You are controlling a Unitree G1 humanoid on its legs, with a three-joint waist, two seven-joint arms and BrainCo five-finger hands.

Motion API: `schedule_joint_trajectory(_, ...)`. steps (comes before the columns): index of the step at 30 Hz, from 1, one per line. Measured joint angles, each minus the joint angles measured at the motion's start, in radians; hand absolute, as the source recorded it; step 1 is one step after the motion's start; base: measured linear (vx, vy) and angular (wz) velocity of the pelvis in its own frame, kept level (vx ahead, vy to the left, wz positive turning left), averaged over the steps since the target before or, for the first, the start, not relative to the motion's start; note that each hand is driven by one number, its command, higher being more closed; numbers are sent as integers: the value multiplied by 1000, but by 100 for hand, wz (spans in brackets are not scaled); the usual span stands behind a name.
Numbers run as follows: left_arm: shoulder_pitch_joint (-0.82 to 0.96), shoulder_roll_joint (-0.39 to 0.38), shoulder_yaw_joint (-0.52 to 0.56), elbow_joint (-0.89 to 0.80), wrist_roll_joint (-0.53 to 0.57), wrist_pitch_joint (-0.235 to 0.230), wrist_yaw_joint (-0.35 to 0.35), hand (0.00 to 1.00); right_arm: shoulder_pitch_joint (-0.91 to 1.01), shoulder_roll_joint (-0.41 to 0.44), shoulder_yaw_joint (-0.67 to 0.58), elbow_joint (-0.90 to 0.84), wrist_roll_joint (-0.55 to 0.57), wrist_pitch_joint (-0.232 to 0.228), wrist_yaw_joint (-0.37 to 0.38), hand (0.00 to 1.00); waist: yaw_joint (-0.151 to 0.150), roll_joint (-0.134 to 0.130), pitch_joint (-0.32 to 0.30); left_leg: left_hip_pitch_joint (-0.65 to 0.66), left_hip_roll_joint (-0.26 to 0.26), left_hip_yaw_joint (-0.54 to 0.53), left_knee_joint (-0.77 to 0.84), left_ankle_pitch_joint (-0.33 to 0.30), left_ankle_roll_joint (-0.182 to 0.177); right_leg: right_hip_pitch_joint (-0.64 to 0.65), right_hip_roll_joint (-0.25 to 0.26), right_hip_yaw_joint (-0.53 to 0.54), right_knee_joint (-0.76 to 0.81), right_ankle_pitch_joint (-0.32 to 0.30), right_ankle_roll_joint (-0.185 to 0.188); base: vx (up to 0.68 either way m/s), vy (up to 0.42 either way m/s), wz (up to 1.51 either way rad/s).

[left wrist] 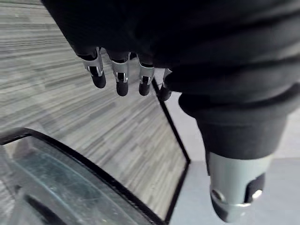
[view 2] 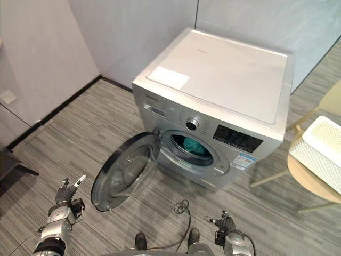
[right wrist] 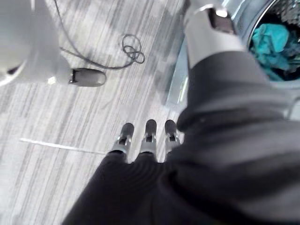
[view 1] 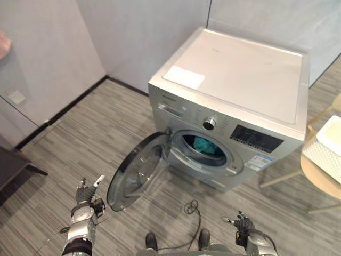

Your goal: Pick up the laundry basket with both hands and put the clothes into the washing machine.

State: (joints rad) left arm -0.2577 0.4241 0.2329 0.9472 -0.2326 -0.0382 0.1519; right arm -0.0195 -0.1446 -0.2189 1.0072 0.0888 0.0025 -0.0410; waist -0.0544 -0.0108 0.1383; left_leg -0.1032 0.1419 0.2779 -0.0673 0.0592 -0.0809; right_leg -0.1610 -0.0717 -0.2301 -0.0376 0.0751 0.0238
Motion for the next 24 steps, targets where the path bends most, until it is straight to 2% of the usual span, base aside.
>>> schedule_joint_trajectory(2,-51,15,-5,40,-1,1,0,0,2,-1,-19,12,1,3,0,0,-13,-15,11,-23,9,13,5,0,0,-27,4,12,-1,4,1,-12,-24,-19)
schedule_joint_trajectory(4,-77,-13,-26,66,1,9,6,0,5,2,-29,24,1,3,0,0,-19,-32,20,-23,16,60,9,-10,-13,-50,12,54,-1,10,4,19,-27,-52)
schedule_joint_trajectory(5,-73,-17,-20,69,4,10,26,0,9,4,-38,26,2,3,-1,0,-18,-32,20,-21,18,73,10,-12,-15,-55,14,68,-1,12,7,25,-9,-58)
schedule_joint_trajectory(9,-9,-63,-33,77,-1,12,25,0,28,33,-72,30,23,4,-1,0,-13,-30,22,32,26,176,16,-39,-30,-54,29,155,0,16,14,41,-3,-61)
schedule_joint_trajectory(12,37,-104,-115,72,-9,9,22,0,31,59,-105,31,23,5,-1,0,-15,-28,22,52,25,239,34,-64,-32,-61,33,215,1,25,28,-11,12,-67)
schedule_joint_trajectory(13,40,-128,-190,68,-37,8,23,0,36,67,-105,29,24,4,-1,0,-18,-29,22,49,25,262,47,-76,-27,-71,33,239,2,31,37,-50,16,-58)
schedule_joint_trajectory(15,39,-186,-363,39,-99,8,23,0,54,83,-108,24,39,1,-2,0,-44,-30,22,39,15,293,55,-86,-18,-97,26,274,3,40,50,-43,15,-46)
schedule_joint_trajectory(17,35,-277,-383,-2,-226,-8,33,0,82,95,-129,16,58,-2,-4,0,-45,-31,22,25,10,315,74,-100,-14,-116,21,296,3,44,59,-23,13,-31)
schedule_joint_trajectory(18,33,-289,-466,-7,-227,-28,39,0,109,105,-143,17,61,3,-5,0,-47,-30,22,20,9,325,84,-108,-13,-124,20,311,3,43,63,-9,7,-32)
schedule_joint_trajectory(19,31,-232,-647,-37,-186,-30,13,0,129,109,-146,19,63,4,-5,0,-62,-30,22,20,7,336,88,-114,-12,-127,20,322,3,46,68,6,0,-25)
schedule_joint_trajectory(20,15,-210,-775,-58,-128,-23,-23,0,139,108,-149,17,66,3,-7,0,-84,-31,22,19,5,340,98,-127,-13,-128,18,330,3,46,68,13,6,-26)
schedule_joint_trajectory(21,-20,-220,-882,-83,-79,-13,-55,0,144,107,-163,16,67,3,-8,0,-102,-31,22,14,6,349,118,-144,-6,-130,16,341,3,48,71,16,25,-35)
schedule_joint_trajectory(22,-89,-266,-990,-127,-32,-11,-98,0,146,106,-183,7,66,3,-14,0,-120,-35,21,6,6,364,144,-166,1,-141,11,358,3,55,79,10,36,-41)
schedule_joint_trajectory(23,-126,-298,-1021,-144,-23,-14,-118,0,146,107,-188,-2,66,2,-18,0,-130,-38,22,1,6,372,156,-176,3,-144,8,370,2,57,81,11,57,-48)
schedule_joint_trajectory(24,-190,-359,-1044,-166,-13,-27,-142,0,147,108,-207,-13,66,-2,-22,0,-158,-39,23,-7,9,382,185,-199,6,-148,5,382,-1,61,85,28,59,-39)
